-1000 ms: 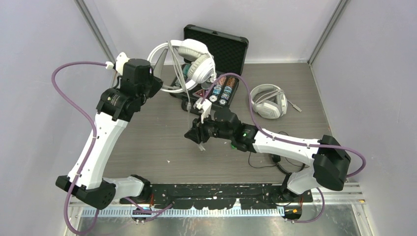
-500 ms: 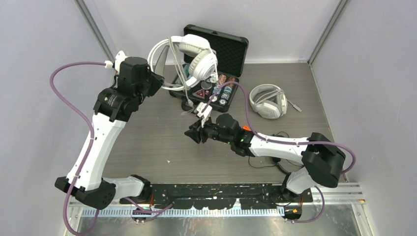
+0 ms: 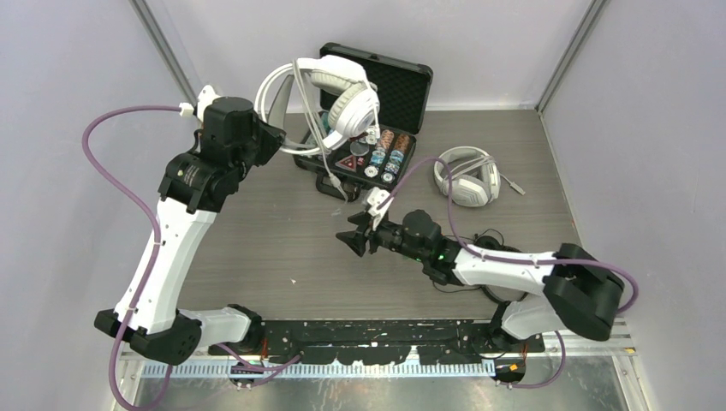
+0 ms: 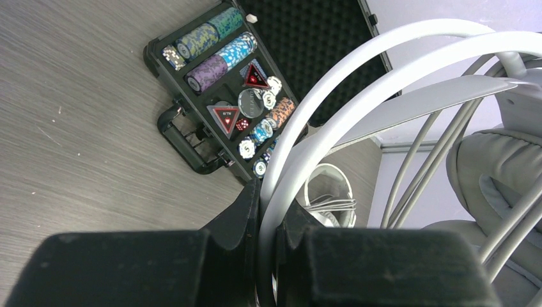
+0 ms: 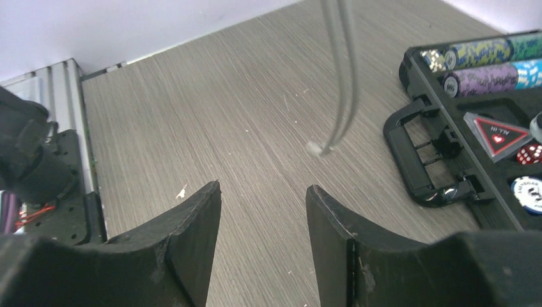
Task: Wrap the headphones
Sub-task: Wrap the headphones cable around the headphones.
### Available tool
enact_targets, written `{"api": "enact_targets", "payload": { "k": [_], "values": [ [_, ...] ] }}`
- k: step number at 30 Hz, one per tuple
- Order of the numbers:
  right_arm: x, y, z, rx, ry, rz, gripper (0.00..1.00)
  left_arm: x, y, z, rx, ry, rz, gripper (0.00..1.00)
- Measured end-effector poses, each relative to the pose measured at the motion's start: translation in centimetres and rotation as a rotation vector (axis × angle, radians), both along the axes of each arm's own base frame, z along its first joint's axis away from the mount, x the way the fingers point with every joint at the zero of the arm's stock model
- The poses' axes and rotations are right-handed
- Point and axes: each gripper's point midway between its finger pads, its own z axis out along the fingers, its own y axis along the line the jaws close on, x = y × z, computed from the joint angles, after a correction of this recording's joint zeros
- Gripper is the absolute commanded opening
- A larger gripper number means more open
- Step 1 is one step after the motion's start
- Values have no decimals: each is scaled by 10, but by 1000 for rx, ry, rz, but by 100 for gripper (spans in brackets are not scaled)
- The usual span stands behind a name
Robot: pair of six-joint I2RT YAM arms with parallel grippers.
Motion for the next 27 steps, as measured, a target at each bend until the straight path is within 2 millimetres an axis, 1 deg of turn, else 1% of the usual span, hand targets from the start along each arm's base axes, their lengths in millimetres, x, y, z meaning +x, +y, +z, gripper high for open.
{"api": "enact_targets", "payload": {
  "k": [3, 7, 10, 14, 17, 20, 24, 27],
  "values": [
    [-10, -9, 15, 33, -32, 26, 57, 0, 0, 0, 1, -1, -1, 0],
    [-20, -15, 41, 83, -105, 66, 57, 0, -1, 0, 1, 0, -7, 0],
    [-23, -20, 50, 103, -167, 79, 58, -1, -2, 0, 3, 1, -16, 0],
    [-18, -26, 45, 83, -202, 79, 62, -3, -4, 4, 9, -3, -37, 0],
    [-8, -32, 48, 88, -216, 67, 69, -5, -7, 11, -3, -17, -55, 0],
    [1, -34, 47, 95, -223, 69, 74, -6, -11, 16, -18, -25, -78, 0],
    [11, -31, 32, 76, -215, 89, 75, -6, -18, 14, -29, -13, -111, 0],
    [14, -25, 21, 58, -215, 117, 76, -3, -26, 13, -41, -3, -140, 0]
  ]
}}
